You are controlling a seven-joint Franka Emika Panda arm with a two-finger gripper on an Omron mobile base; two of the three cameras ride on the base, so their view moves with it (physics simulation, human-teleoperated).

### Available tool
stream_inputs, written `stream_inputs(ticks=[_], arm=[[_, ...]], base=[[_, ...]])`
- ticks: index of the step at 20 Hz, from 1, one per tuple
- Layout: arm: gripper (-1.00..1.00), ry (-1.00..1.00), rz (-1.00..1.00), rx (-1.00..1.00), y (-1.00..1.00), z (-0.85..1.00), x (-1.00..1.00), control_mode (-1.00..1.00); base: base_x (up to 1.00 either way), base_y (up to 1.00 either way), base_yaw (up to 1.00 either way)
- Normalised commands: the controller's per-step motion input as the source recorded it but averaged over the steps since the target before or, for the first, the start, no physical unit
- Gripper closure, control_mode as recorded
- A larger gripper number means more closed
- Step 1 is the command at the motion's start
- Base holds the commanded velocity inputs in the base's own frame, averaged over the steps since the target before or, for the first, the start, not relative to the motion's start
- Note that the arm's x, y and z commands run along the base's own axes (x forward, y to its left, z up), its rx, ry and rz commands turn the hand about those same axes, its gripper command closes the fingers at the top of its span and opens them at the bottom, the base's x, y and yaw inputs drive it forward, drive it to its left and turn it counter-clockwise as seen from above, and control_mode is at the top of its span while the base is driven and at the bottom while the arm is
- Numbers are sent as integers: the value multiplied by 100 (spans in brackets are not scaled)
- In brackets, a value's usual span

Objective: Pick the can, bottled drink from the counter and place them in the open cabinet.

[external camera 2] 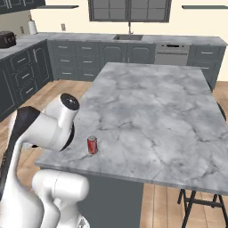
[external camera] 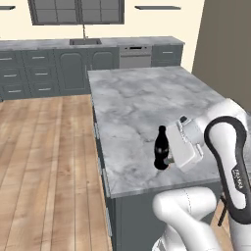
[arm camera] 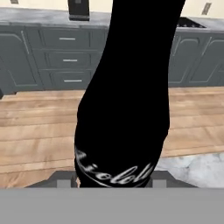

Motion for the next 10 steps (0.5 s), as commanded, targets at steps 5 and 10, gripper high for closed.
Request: stream_inputs(ticks=[5, 10], arm=[[100, 0, -10, -14, -33, 82, -76, -100], [100, 1, -11, -12, -38, 57, -24, -100]], base=[[0, 0, 0], [0, 0, 0]])
